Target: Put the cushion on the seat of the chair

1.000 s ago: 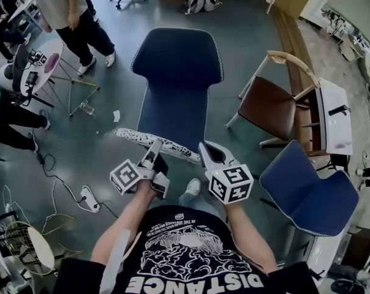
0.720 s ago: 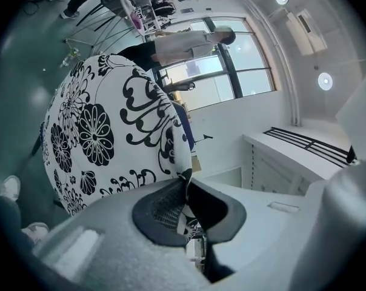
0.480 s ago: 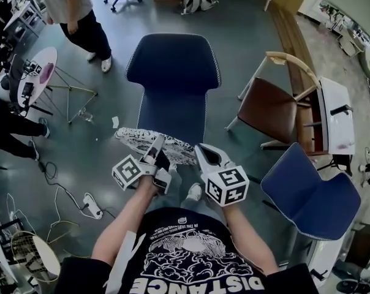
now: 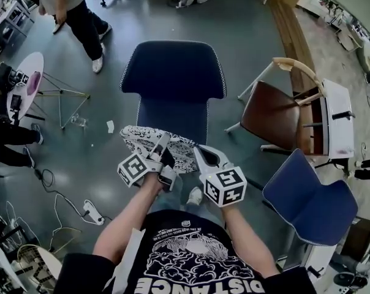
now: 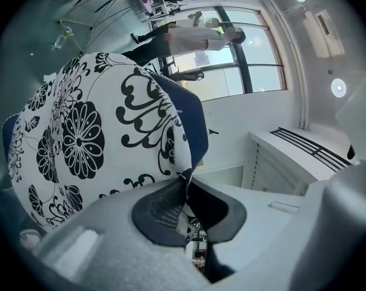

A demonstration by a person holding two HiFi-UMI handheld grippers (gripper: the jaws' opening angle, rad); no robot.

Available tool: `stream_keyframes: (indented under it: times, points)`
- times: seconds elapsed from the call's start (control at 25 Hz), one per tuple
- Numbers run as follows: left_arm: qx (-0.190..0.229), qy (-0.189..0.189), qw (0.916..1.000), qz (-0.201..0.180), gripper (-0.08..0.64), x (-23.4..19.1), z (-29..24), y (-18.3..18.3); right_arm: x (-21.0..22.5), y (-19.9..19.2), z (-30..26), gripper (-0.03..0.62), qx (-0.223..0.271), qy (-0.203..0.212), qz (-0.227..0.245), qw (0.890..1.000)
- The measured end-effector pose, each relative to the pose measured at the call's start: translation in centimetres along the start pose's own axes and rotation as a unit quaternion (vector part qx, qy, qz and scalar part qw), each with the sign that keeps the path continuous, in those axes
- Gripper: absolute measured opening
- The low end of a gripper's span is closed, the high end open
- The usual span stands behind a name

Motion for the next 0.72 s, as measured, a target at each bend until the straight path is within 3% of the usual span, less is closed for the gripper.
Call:
stream_keyframes:
  times: [0.12, 0.72]
  points:
    - [-0.009, 0.027, 0.9996, 0.003, 0.020, -1.6, -1.8, 1.1, 0.9, 0.4, -2.0, -0.002, -0.010, -0.003, -0.008, 1.000]
    - [-0.050, 0.077, 0.9956, 0.018, 0.031, -8.6, -9.0, 5.4, 3.6, 0.7, -9.8, -0.002, -0.046, -0.034, -0.048, 0.997]
Point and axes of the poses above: the fingertips, and each gripper's own axes: z backward along the fingers, x to its right, y out of its top, the point moved 2 cm from there along z, backward along the fingers
